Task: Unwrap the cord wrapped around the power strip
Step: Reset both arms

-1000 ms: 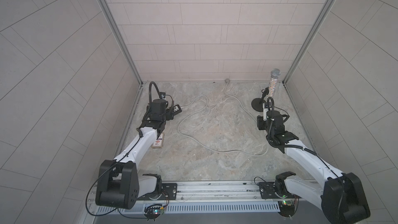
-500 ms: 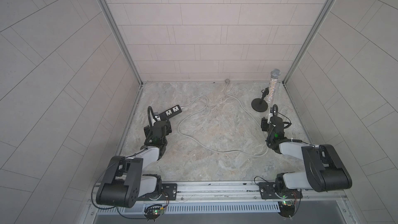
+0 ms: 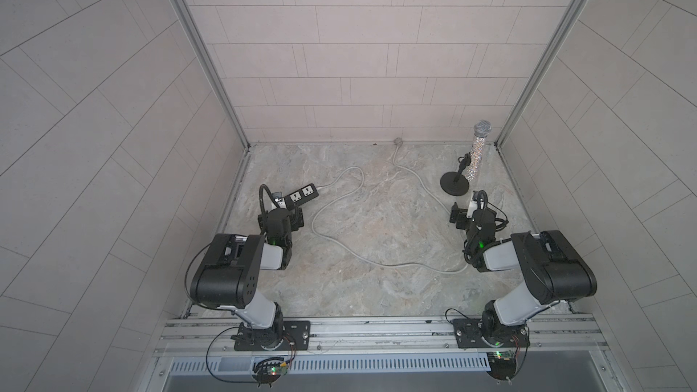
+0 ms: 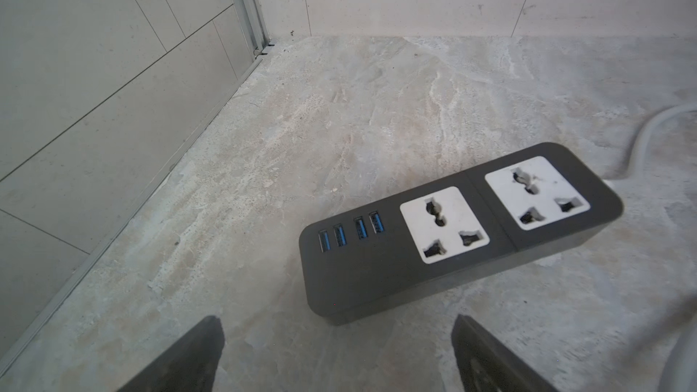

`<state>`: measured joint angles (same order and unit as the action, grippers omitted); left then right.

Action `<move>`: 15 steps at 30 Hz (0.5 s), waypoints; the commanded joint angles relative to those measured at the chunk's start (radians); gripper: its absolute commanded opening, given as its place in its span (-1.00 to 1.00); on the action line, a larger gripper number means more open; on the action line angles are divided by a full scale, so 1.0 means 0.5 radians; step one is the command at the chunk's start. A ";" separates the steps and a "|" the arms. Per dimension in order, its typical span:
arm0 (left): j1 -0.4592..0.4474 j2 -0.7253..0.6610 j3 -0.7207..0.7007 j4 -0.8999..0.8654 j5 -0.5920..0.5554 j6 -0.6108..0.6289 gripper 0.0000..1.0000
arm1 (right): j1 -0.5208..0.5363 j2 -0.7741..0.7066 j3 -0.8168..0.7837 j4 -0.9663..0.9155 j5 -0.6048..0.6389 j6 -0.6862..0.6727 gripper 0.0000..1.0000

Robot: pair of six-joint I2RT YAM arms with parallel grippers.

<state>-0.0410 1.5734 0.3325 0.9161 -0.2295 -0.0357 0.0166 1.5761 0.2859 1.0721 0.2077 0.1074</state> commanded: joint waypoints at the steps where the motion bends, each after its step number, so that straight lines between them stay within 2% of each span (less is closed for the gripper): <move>1: 0.003 0.010 0.022 0.182 -0.074 -0.011 1.00 | -0.006 0.000 -0.053 0.178 0.155 0.064 0.98; 2: -0.006 0.042 0.008 0.271 -0.130 -0.015 1.00 | -0.008 -0.001 -0.055 0.175 0.158 0.065 0.99; 5: -0.079 -0.019 -0.012 0.212 -0.315 -0.004 1.00 | -0.006 -0.004 -0.021 0.113 0.148 0.060 0.99; 8: -0.132 0.060 -0.031 0.387 -0.374 0.069 1.00 | 0.005 -0.017 0.078 -0.086 0.148 0.048 0.99; 10: -0.131 0.032 -0.001 0.269 -0.429 0.024 1.00 | 0.038 -0.015 0.125 -0.172 0.195 0.023 0.99; 15: -0.132 0.053 0.039 0.232 -0.440 0.038 1.00 | 0.038 0.002 0.145 -0.193 0.192 0.018 0.99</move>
<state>-0.1070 1.5917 0.3298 1.0256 -0.4095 -0.0177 0.0330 1.5761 0.3489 1.0126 0.2775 0.1127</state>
